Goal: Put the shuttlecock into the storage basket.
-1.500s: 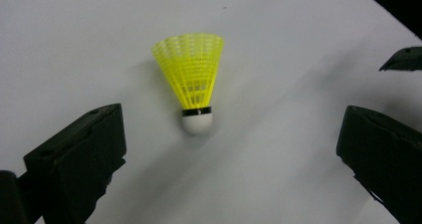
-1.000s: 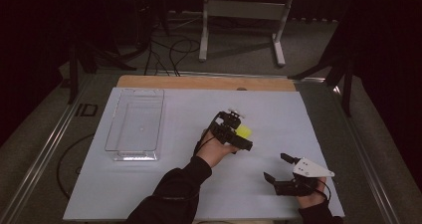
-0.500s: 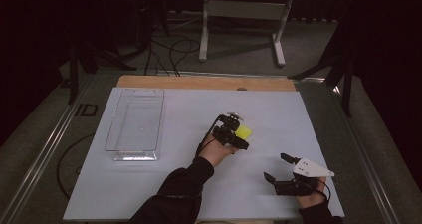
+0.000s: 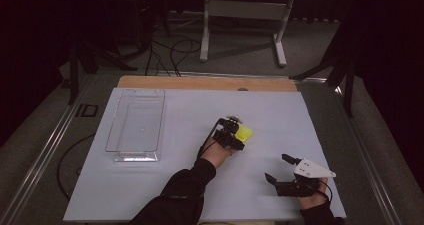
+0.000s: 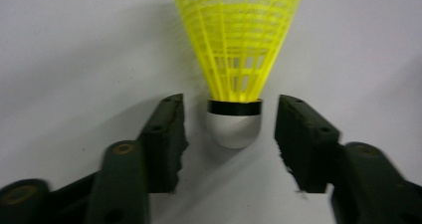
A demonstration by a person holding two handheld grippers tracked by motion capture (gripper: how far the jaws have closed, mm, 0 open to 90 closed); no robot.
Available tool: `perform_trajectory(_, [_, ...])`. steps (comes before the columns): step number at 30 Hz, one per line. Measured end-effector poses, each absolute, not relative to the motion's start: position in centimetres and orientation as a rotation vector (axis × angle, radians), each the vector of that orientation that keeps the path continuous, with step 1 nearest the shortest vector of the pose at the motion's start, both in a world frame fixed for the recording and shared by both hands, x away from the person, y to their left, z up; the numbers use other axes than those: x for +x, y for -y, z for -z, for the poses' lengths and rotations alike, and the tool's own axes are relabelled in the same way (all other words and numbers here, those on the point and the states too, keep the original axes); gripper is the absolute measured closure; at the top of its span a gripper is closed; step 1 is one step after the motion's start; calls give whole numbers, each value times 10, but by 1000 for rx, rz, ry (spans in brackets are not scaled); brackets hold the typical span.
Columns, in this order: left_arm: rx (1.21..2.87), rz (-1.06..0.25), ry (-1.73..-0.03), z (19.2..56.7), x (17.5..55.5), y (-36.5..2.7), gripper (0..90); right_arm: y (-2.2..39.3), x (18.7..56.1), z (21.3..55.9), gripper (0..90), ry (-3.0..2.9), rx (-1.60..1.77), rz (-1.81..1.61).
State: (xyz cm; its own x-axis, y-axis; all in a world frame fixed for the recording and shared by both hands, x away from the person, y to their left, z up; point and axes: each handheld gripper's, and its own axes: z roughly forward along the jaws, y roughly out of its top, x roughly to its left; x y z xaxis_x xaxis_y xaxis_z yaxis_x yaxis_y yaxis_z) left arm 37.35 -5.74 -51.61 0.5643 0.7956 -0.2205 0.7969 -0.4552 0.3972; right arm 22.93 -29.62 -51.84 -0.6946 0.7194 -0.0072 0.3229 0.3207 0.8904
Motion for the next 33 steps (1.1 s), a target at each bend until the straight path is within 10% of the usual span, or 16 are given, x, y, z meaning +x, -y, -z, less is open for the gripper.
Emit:
perform_trajectory(8, [2347,13,-1292,519,375,57,640,296,230,519,93,-2188,922,-1333])
perform_trajectory(33, [2425,45,-1148,501,376,51,659,296,229,518,93,-2183,928,-1331])
